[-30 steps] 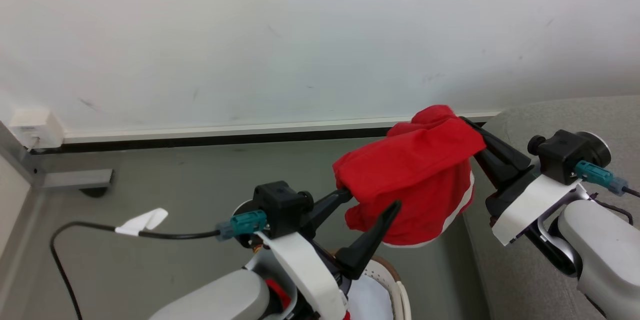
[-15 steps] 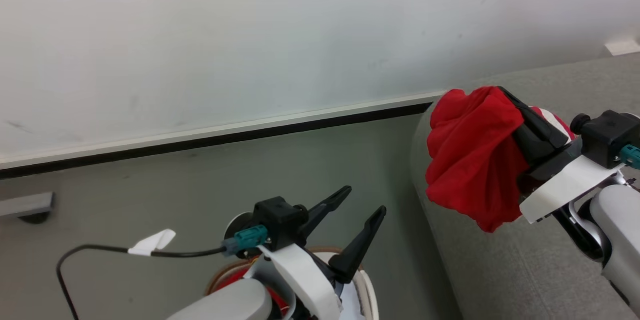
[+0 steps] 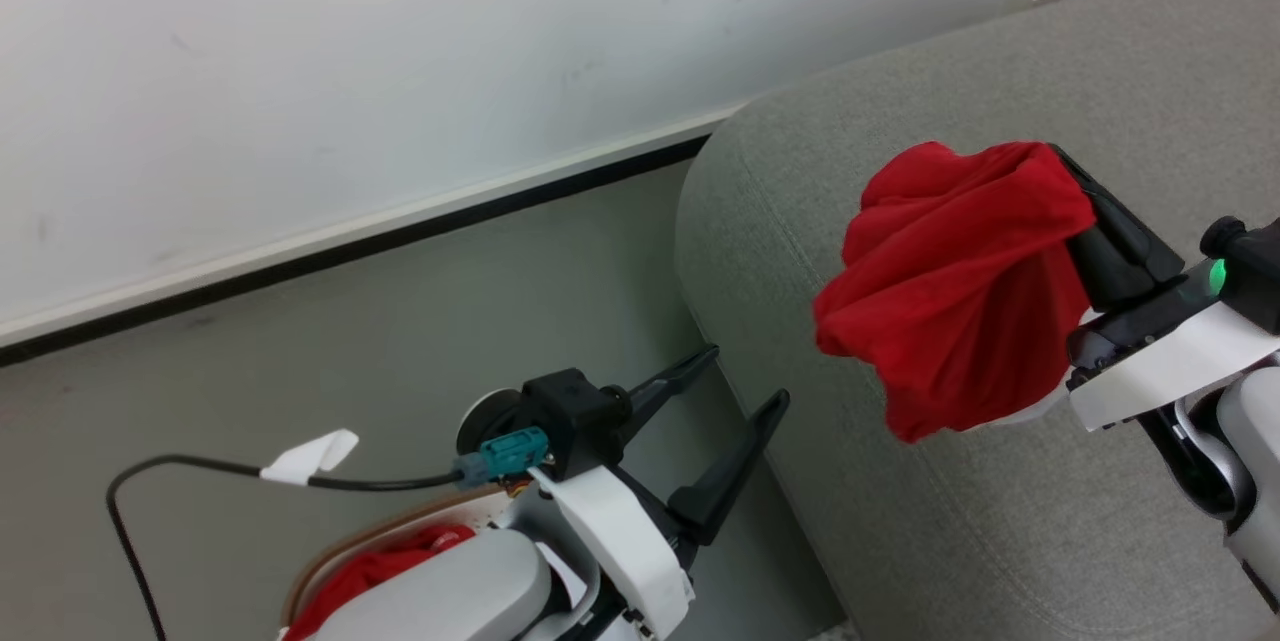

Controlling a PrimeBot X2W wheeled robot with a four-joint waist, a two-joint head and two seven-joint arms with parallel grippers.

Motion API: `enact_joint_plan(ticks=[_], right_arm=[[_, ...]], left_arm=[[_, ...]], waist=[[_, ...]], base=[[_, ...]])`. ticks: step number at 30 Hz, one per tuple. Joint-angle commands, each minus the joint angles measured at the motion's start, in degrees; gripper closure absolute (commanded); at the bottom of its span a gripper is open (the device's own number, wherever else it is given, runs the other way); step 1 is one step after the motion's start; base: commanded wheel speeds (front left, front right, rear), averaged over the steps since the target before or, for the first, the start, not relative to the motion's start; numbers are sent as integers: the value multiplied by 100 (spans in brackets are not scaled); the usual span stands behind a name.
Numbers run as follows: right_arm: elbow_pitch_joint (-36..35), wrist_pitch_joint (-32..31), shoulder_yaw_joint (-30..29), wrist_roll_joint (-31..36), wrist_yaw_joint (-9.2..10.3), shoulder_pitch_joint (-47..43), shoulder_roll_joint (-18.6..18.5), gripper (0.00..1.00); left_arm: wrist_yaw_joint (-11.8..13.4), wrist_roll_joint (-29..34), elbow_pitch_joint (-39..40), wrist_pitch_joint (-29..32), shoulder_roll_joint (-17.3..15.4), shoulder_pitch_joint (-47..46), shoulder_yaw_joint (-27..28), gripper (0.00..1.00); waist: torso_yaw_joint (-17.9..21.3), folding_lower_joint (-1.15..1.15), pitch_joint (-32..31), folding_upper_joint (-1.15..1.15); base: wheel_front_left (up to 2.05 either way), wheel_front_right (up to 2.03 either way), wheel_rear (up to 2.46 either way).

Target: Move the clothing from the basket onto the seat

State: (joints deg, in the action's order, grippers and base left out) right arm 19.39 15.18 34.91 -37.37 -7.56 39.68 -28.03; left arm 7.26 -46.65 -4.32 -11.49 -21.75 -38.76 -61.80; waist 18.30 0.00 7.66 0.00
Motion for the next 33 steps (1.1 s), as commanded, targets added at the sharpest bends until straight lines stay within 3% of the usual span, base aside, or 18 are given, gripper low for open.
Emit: enact_joint_plan(ticks=[1,9,17,25,31,32,33], right_arm=[[-36,-5,-136,66,14,-78,31,100],[60,-5,-1493,846,13,133,250,100],[530,-5,-3299,1902,13,1321,559,100],[1855,-5,-4173,3083,14,2418,278,100],[2889,-4,-4931,3770,14,2321,455,100],[2960,-5,-5014,3839,14,2257,524,70],[2968,-5,-5097,3919,14,2169,604,52]], left_arm=[[-14,94,38,32,-45,-78,-20,0],[-44,338,336,276,-154,-583,-41,0],[-184,699,665,692,-375,-1432,-7,0],[-289,839,673,635,-280,-1856,76,0],[-273,819,523,511,-170,-1788,53,0],[-261,805,503,482,-155,-1778,67,0],[-261,774,472,452,-160,-1748,78,0]], waist=[[243,0,270,0],[131,0,1210,0],[-340,0,2605,0],[-817,0,3289,0],[-989,0,3346,0],[-997,0,3347,0],[-992,0,3324,0]], base=[[0,0,0],[0,0,0],[0,0,0],[0,0,0],[0,0,0],[0,0,0],[0,0,0]])
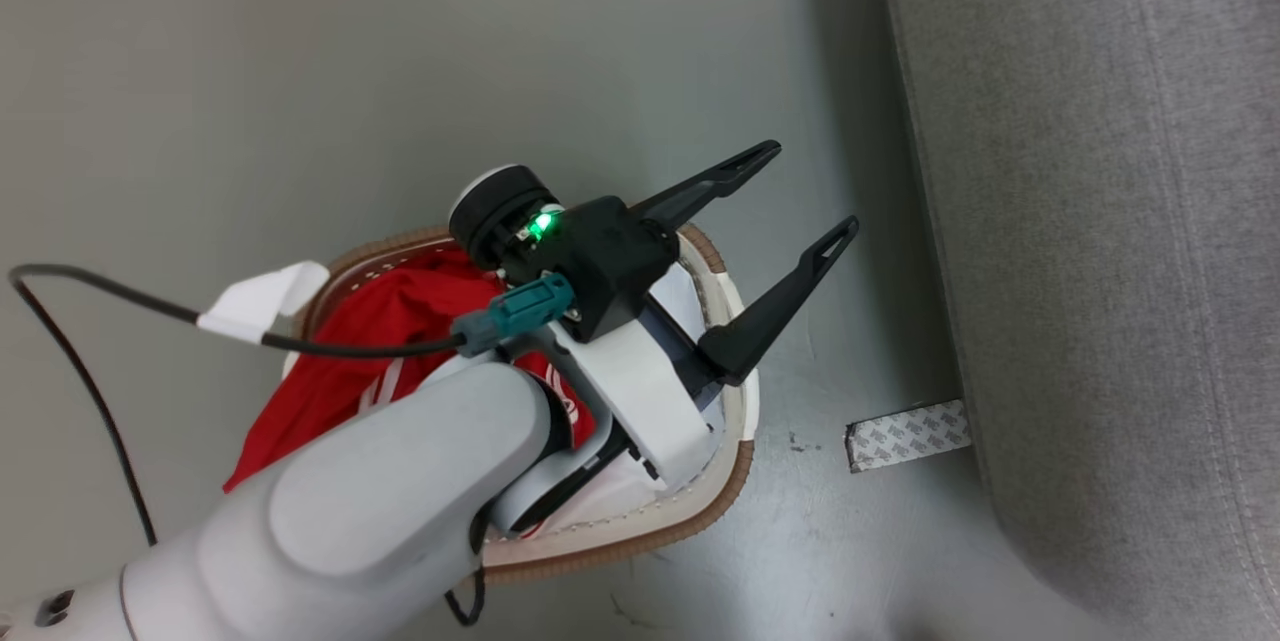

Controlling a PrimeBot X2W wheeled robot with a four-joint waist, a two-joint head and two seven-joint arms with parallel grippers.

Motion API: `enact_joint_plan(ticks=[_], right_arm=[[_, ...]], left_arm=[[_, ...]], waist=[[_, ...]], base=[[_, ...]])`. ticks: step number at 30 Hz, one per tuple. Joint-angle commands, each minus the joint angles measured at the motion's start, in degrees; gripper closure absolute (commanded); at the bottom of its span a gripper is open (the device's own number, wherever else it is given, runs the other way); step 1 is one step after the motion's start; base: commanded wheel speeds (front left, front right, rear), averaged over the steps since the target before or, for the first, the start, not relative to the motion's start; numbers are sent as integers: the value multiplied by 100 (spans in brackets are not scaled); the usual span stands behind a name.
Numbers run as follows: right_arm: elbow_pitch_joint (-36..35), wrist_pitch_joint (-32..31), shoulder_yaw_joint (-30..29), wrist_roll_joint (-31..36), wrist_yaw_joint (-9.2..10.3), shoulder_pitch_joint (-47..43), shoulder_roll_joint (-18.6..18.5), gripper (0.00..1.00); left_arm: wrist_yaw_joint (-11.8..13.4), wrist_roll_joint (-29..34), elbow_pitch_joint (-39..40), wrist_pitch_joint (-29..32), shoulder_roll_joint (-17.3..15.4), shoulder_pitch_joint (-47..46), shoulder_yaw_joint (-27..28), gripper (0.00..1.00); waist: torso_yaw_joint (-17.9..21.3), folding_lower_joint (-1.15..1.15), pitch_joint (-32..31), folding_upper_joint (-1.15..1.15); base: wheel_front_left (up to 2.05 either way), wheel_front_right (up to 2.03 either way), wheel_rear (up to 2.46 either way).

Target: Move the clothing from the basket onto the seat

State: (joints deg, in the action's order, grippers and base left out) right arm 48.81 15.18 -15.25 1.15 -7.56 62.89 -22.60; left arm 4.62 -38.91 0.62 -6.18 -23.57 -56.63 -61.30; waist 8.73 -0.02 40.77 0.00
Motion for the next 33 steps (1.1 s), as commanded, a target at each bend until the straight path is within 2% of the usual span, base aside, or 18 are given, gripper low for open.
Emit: enact_joint_plan(ticks=[1,2,8,18,26,33], right_arm=[[-22,-5,-144,135,14,-222,116,13],[-22,-5,-192,183,14,-308,167,0],[-451,-5,-181,223,14,-935,472,0],[-2074,-5,146,258,14,-2497,774,0],[-3284,-5,562,-2,14,-3710,1067,0],[-3763,-5,961,-118,14,-4637,1415,0]], left_arm=[[9,-42,-56,-79,9,76,39,0],[12,-69,-83,-106,-4,107,51,0],[63,-249,-288,-313,-88,374,140,0],[237,-591,-700,-778,-82,1092,447,0],[533,-669,-903,-894,-77,1922,970,0],[563,-388,-933,-896,33,2890,1704,0]], waist=[[-19,2,-21,0],[1,2,-63,0],[173,2,-512,0],[201,2,-1606,0],[-204,2,-2467,0],[-710,2,-3142,0]], base=[[0,0,0],[0,0,0],[0,0,0],[0,0,0],[0,0,0],[0,0,0]])
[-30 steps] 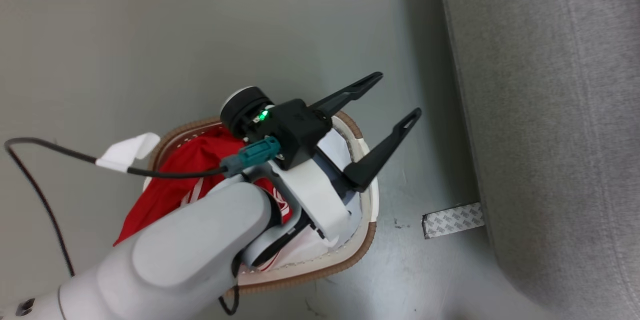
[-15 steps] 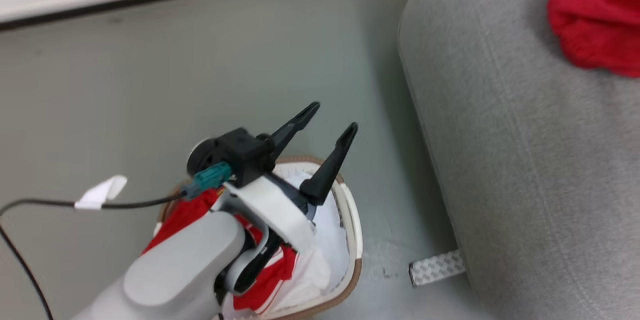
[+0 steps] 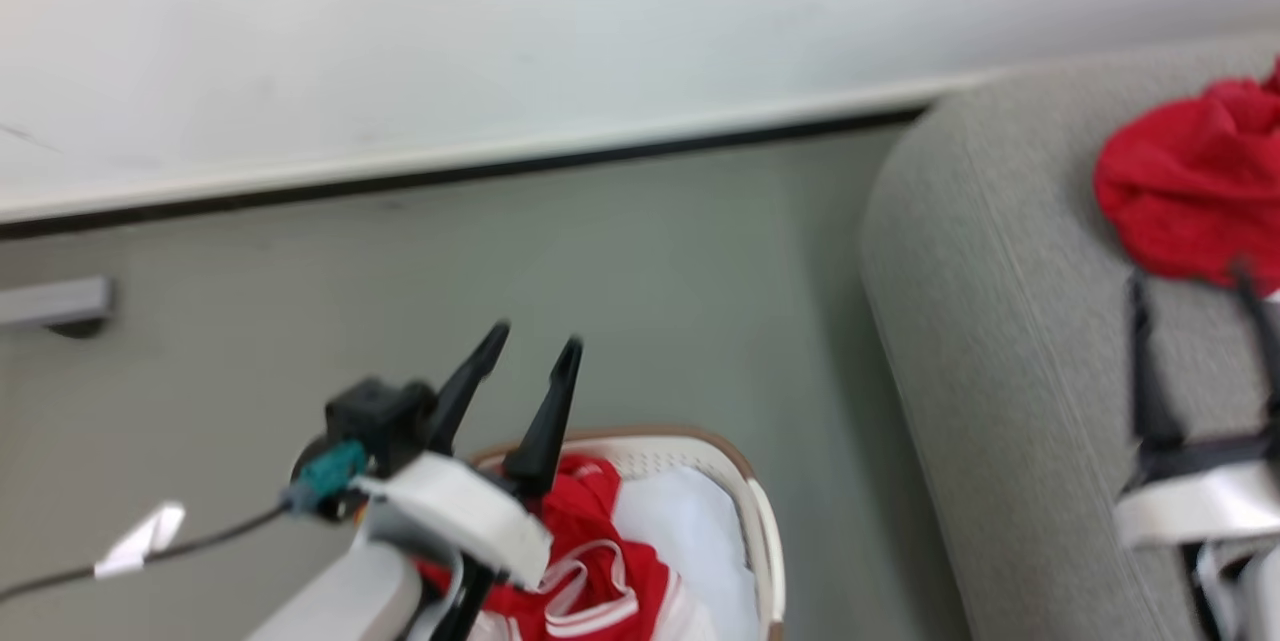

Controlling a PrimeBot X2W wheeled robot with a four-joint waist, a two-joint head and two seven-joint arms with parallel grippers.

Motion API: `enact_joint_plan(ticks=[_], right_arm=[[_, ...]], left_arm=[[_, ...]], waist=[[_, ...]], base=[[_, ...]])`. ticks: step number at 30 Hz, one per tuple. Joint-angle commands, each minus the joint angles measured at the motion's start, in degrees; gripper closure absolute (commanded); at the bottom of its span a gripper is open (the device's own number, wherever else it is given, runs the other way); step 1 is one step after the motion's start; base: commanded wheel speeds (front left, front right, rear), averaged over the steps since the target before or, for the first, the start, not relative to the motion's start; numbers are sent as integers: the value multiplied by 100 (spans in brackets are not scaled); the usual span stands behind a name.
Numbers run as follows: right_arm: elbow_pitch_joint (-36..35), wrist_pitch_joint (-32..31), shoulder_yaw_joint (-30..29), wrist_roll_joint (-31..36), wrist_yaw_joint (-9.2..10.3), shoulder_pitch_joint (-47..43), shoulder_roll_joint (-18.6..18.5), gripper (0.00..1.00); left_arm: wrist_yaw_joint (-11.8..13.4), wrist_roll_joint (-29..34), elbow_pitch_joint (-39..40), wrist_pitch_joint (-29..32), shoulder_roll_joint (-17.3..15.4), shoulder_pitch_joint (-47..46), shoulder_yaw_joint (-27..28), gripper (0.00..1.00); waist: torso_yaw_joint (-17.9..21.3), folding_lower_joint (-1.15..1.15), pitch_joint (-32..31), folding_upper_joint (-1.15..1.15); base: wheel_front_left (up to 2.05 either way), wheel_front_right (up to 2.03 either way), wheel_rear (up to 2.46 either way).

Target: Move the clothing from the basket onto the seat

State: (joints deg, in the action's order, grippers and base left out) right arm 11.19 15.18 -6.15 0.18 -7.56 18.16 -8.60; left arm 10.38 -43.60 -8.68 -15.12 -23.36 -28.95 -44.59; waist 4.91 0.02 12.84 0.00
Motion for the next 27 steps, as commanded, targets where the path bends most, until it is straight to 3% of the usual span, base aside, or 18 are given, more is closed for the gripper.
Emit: enact_joint_plan(ticks=[1,5,14,27], right_arm=[[-38,-5,127,-53,14,-298,28,0],[-106,-5,553,-151,14,-774,87,0],[-3,-5,552,13,14,-1604,412,0],[352,-5,474,-56,14,-2059,570,0]], left_arm=[[-35,139,-22,-2,51,264,126,0],[-144,353,-87,-3,151,880,585,0],[-422,1257,-213,-3,488,1992,1717,0],[-1059,2240,-248,-5,1267,3266,3668,0]], waist=[[-412,-2,-452,0],[-639,-2,-756,0],[-998,-2,-1188,0],[-908,-2,-1463,0]], base=[[0,0,0],[0,0,0],[0,0,0],[0,0,0]])
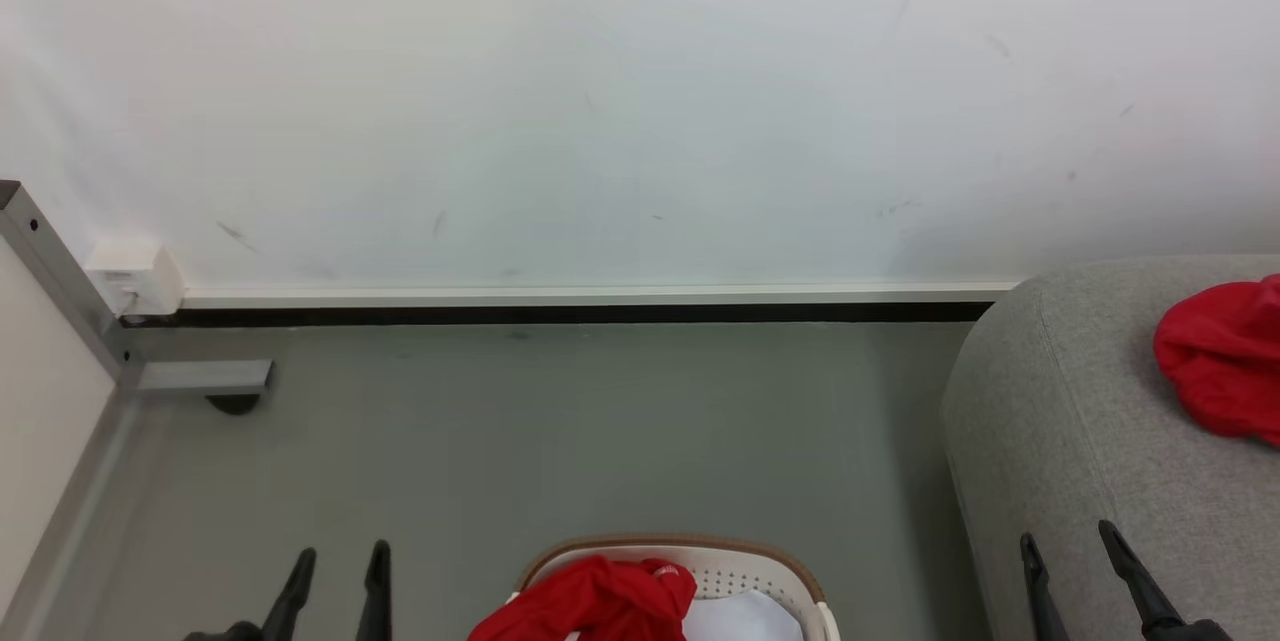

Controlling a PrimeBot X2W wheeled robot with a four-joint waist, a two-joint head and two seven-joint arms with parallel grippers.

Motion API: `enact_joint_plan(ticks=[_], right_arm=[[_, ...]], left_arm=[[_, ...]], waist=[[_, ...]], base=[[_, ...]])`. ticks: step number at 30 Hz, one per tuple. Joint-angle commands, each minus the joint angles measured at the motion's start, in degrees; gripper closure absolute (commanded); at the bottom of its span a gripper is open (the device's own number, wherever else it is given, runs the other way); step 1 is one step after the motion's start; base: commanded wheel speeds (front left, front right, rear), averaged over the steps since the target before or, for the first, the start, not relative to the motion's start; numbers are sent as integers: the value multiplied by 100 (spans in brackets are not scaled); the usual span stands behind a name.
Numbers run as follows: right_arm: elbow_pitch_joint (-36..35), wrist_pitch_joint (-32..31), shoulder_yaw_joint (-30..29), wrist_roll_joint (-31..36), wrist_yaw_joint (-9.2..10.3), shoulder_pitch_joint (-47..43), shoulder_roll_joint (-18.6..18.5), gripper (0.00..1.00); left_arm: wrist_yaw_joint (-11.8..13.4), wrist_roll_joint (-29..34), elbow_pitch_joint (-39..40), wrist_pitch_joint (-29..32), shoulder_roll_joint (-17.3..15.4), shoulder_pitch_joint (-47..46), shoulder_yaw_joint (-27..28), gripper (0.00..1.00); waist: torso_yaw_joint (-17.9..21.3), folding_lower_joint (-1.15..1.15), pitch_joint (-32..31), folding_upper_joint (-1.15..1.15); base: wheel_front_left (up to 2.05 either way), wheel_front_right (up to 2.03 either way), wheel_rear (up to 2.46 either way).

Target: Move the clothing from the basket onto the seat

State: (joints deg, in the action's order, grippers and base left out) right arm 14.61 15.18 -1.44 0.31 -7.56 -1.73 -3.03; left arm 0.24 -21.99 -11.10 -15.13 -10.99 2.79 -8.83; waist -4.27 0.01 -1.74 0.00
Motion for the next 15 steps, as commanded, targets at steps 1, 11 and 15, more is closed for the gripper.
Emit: enact_joint_plan(ticks=[1,11,15], right_arm=[[28,-5,30,-126,14,-73,15,0],[77,-5,121,-288,14,16,11,0],[53,-5,154,-306,14,45,11,0]], left_arm=[[-107,153,-1,-3,71,141,201,0],[-582,651,-89,-3,432,200,825,0],[-668,766,-136,-3,525,121,892,0]], waist=[[15,-1,-7,0],[61,-1,56,0],[82,-1,85,0]], base=[[0,0,0],[0,0,0],[0,0,0]])
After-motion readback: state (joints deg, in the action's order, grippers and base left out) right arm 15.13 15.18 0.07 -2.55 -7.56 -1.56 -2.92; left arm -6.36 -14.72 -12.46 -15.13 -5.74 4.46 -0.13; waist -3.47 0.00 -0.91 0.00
